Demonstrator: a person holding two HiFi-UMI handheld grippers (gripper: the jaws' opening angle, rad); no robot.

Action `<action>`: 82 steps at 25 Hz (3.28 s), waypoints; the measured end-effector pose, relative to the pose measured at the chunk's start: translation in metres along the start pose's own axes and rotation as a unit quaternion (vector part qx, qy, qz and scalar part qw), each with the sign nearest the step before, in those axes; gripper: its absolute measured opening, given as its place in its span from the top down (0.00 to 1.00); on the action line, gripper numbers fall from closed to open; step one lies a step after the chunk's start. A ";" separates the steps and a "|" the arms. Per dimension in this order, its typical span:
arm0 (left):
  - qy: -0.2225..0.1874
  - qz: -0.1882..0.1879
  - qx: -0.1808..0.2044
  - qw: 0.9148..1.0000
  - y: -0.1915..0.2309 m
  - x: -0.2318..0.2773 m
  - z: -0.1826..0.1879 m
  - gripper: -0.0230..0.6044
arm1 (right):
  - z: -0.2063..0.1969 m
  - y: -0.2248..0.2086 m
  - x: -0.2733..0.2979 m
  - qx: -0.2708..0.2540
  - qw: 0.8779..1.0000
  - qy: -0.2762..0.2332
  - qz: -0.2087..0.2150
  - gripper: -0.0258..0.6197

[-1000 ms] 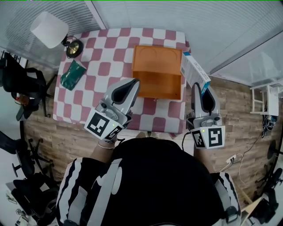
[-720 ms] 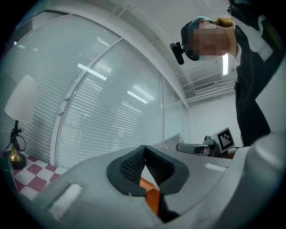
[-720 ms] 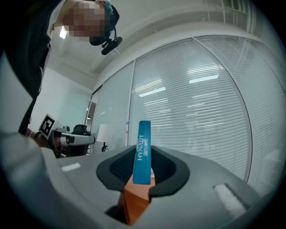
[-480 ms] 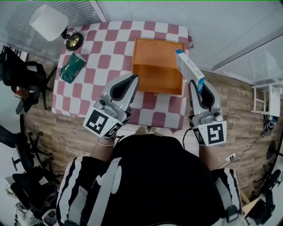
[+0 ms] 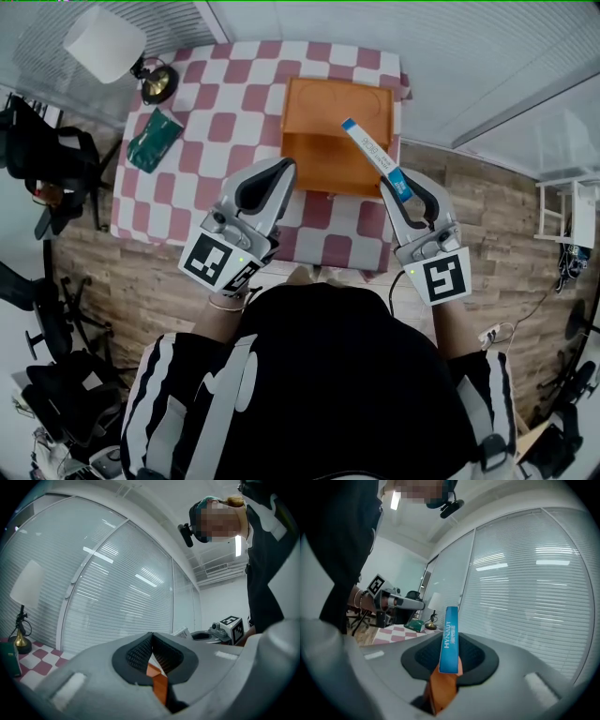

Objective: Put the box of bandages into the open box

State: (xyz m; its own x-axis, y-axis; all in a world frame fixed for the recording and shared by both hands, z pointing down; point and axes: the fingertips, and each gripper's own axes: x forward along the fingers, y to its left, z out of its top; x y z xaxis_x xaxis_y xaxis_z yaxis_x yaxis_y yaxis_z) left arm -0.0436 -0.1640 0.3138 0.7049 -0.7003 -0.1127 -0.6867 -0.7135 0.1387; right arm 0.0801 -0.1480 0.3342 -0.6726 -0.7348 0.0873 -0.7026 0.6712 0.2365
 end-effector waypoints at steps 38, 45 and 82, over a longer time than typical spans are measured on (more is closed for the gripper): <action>0.010 0.018 -0.002 1.000 0.016 -0.009 -0.005 0.96 | -0.098 0.052 0.036 -0.269 0.935 0.176 0.151 0.84; 0.005 0.024 -0.013 1.000 0.019 -0.011 -0.005 0.96 | -0.107 0.055 0.042 -0.299 0.923 0.184 0.157 0.84; 0.013 0.031 -0.012 0.999 0.034 -0.021 -0.006 0.96 | -0.152 0.053 0.069 -0.352 0.890 0.239 0.162 0.84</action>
State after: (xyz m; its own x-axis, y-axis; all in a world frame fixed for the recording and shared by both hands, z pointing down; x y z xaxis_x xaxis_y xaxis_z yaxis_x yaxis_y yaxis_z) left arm -0.0809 -0.1738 0.3269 0.6662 -0.7417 -0.0782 -0.7246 -0.6685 0.1675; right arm 0.0316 -0.1783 0.4999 -0.5197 -0.5839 0.6237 -0.0561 0.7518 0.6571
